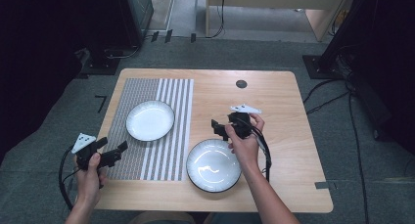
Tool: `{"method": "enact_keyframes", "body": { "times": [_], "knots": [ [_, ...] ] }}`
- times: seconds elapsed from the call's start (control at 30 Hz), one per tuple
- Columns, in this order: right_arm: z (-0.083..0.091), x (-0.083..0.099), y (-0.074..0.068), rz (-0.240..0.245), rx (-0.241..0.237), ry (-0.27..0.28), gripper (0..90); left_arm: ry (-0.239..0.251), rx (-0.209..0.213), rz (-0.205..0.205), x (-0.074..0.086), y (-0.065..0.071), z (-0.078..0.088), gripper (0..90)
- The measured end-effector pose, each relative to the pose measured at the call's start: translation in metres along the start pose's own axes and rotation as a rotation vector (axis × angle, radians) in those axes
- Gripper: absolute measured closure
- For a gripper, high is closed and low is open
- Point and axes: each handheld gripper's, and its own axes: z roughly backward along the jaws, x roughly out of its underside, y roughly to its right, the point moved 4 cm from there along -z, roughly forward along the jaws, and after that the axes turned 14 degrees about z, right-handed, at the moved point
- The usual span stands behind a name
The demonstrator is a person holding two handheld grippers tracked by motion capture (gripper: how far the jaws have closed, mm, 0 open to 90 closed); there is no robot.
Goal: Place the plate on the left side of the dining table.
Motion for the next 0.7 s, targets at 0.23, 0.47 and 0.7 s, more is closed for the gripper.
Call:
{"method": "enact_keyframes", "body": {
  "times": [0.23,0.47,0.7],
  "knots": [
    [0.018,0.015,0.013,-0.005,0.028,0.011,23.7,0.006,0.019,-0.028,0.009,0.014,0.006,13.4],
    [0.038,0.033,0.027,-0.006,0.060,0.016,23.7,0.029,-0.005,-0.049,0.017,0.014,0.012,13.0],
    [0.055,0.053,0.044,-0.033,0.083,0.021,23.7,0.018,-0.016,-0.060,0.029,0.010,0.015,11.6]
  ]
}}
